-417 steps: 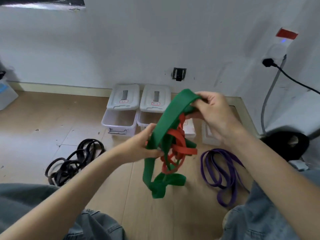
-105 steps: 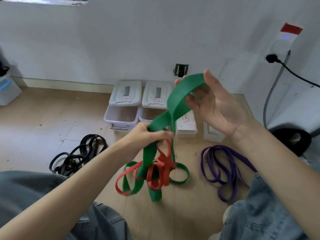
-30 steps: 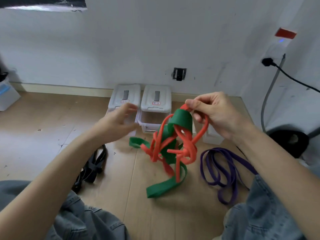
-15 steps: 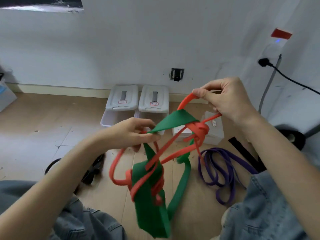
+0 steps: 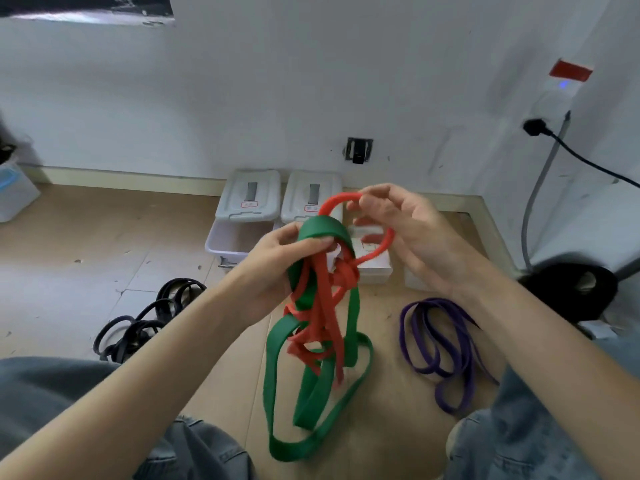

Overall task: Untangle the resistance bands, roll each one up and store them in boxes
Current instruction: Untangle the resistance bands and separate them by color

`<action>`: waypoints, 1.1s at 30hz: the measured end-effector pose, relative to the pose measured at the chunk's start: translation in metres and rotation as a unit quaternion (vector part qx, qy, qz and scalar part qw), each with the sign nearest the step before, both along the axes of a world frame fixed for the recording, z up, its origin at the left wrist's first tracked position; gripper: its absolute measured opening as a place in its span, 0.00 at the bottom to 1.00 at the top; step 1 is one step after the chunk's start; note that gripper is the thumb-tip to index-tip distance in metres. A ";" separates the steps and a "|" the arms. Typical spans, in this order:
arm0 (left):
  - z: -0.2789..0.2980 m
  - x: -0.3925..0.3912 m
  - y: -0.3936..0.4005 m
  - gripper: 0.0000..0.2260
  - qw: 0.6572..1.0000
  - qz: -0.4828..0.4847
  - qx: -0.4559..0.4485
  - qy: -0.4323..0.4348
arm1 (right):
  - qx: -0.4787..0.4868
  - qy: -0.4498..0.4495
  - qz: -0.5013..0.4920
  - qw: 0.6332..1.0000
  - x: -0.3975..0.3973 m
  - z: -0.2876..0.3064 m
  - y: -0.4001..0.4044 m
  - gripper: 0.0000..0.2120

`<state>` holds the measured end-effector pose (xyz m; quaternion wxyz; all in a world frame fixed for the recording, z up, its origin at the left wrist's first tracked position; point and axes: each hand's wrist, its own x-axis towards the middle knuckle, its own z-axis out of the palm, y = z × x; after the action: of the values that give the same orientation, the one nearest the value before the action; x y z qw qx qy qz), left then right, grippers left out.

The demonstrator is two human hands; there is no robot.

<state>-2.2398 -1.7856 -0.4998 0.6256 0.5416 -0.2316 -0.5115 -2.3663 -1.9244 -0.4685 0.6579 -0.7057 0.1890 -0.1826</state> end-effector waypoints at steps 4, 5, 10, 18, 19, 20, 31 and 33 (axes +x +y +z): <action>0.003 0.007 0.003 0.14 0.998 0.045 -0.033 0.028 | -0.070 0.124 0.009 0.990 -0.004 -0.009 0.010 0.25; 0.003 0.006 0.003 0.14 0.998 0.049 -0.037 0.029 | -0.027 0.135 0.025 0.990 -0.003 -0.013 0.015 0.26; 0.002 0.006 0.002 0.10 0.993 0.087 0.003 -0.085 | 0.012 0.113 -0.022 0.993 0.000 -0.016 0.013 0.08; -0.012 0.028 0.012 0.12 0.925 0.039 0.101 -0.365 | 0.206 -0.068 -0.102 0.971 -0.012 0.008 -0.019 0.06; -0.013 0.027 0.012 0.11 0.931 0.007 0.099 -0.352 | 0.222 -0.089 -0.103 0.966 -0.010 0.007 -0.018 0.06; -0.012 0.027 0.012 0.10 0.937 -0.008 0.096 -0.336 | 0.224 -0.105 -0.105 0.963 -0.007 0.005 -0.018 0.07; 0.031 0.017 0.013 0.15 0.990 0.097 -0.048 -0.090 | -0.322 0.234 -0.041 0.916 -0.002 -0.022 -0.004 0.36; 0.034 0.014 0.013 0.13 0.991 0.080 -0.060 -0.091 | -0.221 0.160 0.070 0.960 0.002 -0.017 0.015 0.34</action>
<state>-2.2260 -1.7730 -0.4660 0.6722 0.5640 -0.2741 -0.3936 -2.3641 -1.9098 -0.4858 0.4582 -0.8648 0.1971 -0.0578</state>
